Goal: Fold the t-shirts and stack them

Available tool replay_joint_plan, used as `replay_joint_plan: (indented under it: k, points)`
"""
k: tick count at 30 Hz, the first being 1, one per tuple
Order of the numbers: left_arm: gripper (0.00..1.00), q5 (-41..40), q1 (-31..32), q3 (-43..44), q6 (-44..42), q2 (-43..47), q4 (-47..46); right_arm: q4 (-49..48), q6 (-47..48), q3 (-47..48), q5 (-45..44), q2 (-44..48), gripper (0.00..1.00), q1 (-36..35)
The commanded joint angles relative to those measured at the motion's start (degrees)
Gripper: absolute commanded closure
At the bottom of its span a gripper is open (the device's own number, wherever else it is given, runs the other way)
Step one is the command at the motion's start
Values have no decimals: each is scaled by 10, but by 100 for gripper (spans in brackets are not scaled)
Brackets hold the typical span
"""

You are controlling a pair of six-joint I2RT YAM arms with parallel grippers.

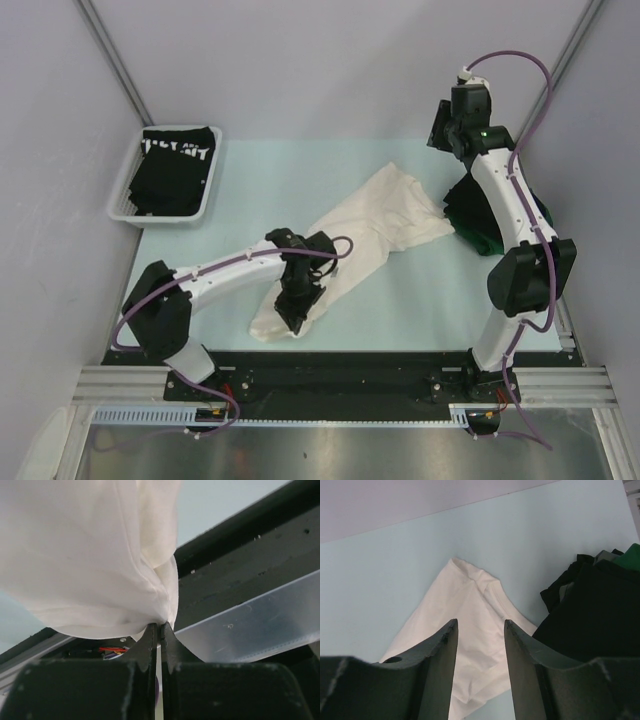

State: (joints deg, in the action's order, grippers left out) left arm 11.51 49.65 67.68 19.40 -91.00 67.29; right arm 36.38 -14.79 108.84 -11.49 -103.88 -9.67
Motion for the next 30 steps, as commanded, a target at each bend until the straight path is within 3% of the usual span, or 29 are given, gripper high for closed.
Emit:
replay_joint_plan:
  k: [1, 10, 13, 17, 24, 30]
  points:
    - [100, 21, 45, -13, -4, 24, 50, -3, -7, 36, 0, -5, 53, 4]
    - [100, 9, 55, -97, 4, 91, 80, -3, -11, 44, 3, -14, 52, 11]
    - [95, 17, 57, -105, 8, 99, 79, -3, -14, 49, 8, -20, 52, 11]
    - [82, 28, 57, -94, 13, 98, 69, 0, -19, 59, 15, -31, 52, 11]
    - [73, 35, 58, -42, 13, 79, 66, 14, -13, 87, 20, -59, 51, 11]
    - [70, -14, 54, 41, 11, 50, 79, 18, -2, 88, 20, -99, 51, 11]
